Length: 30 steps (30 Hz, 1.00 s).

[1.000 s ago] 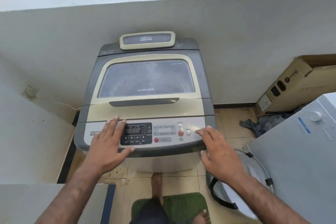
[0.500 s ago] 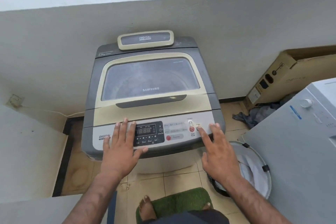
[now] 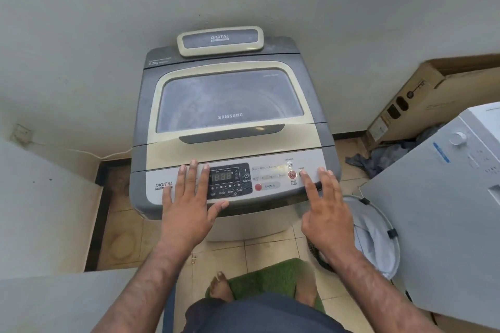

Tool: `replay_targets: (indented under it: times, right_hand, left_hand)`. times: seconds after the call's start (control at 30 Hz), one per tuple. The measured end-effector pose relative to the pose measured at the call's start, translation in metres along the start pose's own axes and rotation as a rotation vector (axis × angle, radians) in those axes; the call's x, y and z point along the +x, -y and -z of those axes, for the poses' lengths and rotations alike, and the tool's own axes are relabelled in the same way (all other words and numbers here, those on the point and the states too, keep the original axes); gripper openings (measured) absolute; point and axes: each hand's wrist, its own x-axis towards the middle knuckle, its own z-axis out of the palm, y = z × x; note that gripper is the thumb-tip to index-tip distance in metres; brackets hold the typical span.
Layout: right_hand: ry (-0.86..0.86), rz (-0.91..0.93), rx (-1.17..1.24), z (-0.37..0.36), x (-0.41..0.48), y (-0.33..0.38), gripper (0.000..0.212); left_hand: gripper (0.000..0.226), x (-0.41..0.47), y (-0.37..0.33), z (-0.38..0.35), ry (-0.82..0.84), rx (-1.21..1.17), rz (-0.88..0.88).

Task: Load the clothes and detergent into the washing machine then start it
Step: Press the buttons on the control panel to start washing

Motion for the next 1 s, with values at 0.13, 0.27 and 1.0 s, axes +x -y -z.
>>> replay_targets:
  times: [0.13,0.27,1.0]
  right_hand:
    - [0.027,0.056,-0.057,0.005,0.003,-0.011,0.097]
    - [0.03,0.071,-0.068,0.004,0.004,-0.014,0.099]
    - [0.065,0.063,-0.094,0.017,0.003,-0.006,0.09]
  left_hand:
    - [0.088,-0.002,-0.006,-0.001,0.004,-0.019,0.043]
    - [0.088,-0.001,-0.007,-0.002,0.001,-0.051,0.059]
    - [0.09,-0.001,-0.007,0.0,-0.013,-0.098,0.063]
